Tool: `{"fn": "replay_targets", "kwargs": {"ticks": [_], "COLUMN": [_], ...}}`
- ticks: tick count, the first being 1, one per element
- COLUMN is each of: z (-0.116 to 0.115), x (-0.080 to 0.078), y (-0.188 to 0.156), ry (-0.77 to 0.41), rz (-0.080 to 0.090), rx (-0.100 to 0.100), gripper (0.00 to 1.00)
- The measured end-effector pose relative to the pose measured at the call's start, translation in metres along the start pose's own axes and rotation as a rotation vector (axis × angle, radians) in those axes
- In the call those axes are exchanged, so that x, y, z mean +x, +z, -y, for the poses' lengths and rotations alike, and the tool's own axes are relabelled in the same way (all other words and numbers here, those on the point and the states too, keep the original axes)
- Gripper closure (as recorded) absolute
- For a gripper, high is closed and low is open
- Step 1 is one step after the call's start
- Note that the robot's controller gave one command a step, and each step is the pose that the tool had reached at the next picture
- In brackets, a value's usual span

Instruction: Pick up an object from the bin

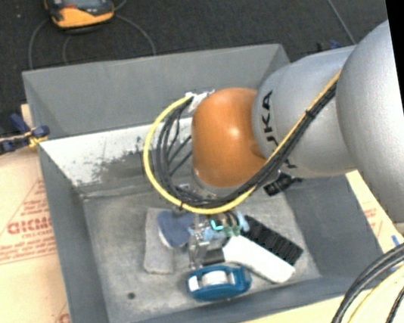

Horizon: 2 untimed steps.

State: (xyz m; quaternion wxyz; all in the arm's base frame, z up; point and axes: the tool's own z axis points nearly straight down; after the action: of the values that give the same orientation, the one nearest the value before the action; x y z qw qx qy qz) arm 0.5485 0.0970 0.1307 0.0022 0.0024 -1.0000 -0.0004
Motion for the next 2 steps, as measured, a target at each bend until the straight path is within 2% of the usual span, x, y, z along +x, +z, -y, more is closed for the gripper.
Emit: {"fn": "replay_targets", "kwargs": {"ticks": [1,2], "z": [0.0,0.04], "x": [-0.001,-0.026], "y": [-0.003,0.033], "ry": [0.003,-0.084], "rz": [0.006,0.011], "rx": [-0.001,0.0], "gripper": [0.0,0.0]}}
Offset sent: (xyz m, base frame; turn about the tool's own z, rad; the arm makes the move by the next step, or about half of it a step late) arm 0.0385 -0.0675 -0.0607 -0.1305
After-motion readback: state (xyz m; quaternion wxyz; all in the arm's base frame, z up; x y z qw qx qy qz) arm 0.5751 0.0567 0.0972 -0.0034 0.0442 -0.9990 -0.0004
